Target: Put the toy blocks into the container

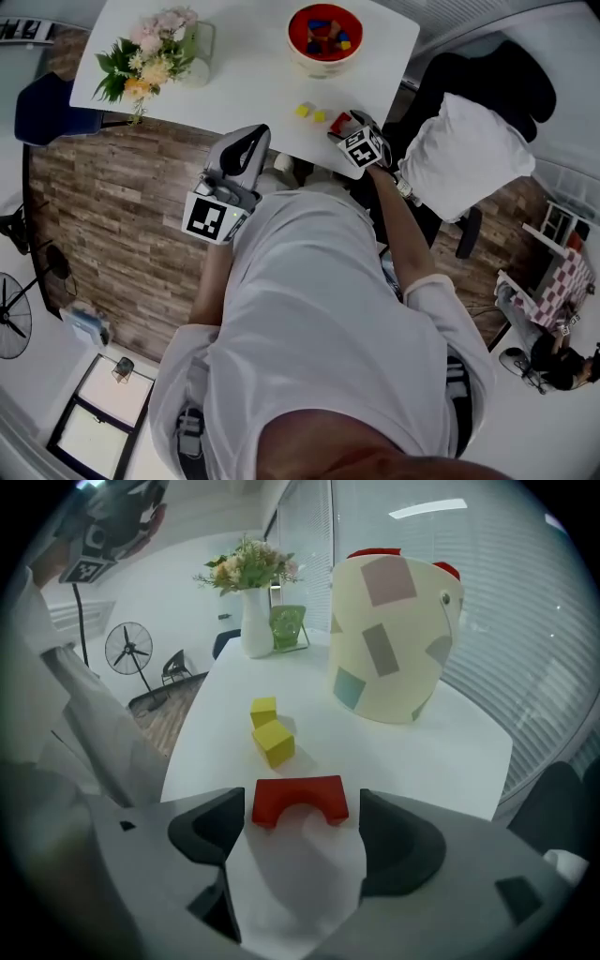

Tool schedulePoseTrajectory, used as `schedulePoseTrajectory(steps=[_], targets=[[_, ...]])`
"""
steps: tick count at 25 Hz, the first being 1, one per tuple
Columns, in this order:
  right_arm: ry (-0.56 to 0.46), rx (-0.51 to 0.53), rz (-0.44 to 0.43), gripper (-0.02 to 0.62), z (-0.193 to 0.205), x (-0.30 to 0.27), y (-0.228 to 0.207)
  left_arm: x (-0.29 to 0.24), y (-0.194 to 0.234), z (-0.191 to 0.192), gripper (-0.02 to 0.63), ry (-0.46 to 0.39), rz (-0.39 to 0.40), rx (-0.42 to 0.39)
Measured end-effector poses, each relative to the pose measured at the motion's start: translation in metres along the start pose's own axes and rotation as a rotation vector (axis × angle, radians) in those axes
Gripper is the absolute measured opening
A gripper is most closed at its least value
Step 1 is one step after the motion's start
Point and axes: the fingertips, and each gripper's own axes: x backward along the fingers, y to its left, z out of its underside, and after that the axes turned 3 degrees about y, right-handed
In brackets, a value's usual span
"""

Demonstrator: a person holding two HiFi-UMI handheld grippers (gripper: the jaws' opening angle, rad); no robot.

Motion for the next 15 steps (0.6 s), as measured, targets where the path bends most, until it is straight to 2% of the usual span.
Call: schedulePoseTrajectory(steps=[4, 9, 15], targets=[[0.005, -0.01, -0.014, 0.372, 0.001, -0.004, 0.0, 0.0, 0.007, 0.001, -0.006, 0.002, -0.012, 0.007], [0.002, -0.032, -0.029, 0.304, 0.001, -0.005, 0.004, -0.001, 0.017, -0.002, -0.006, -0.007, -0.025, 0.007], [-0.001, -0.03, -0.045, 0.302, 0.002, -0.005, 0.009, -0.003, 0.016, -0.001, -0.006, -0.012, -0.022, 0.002]])
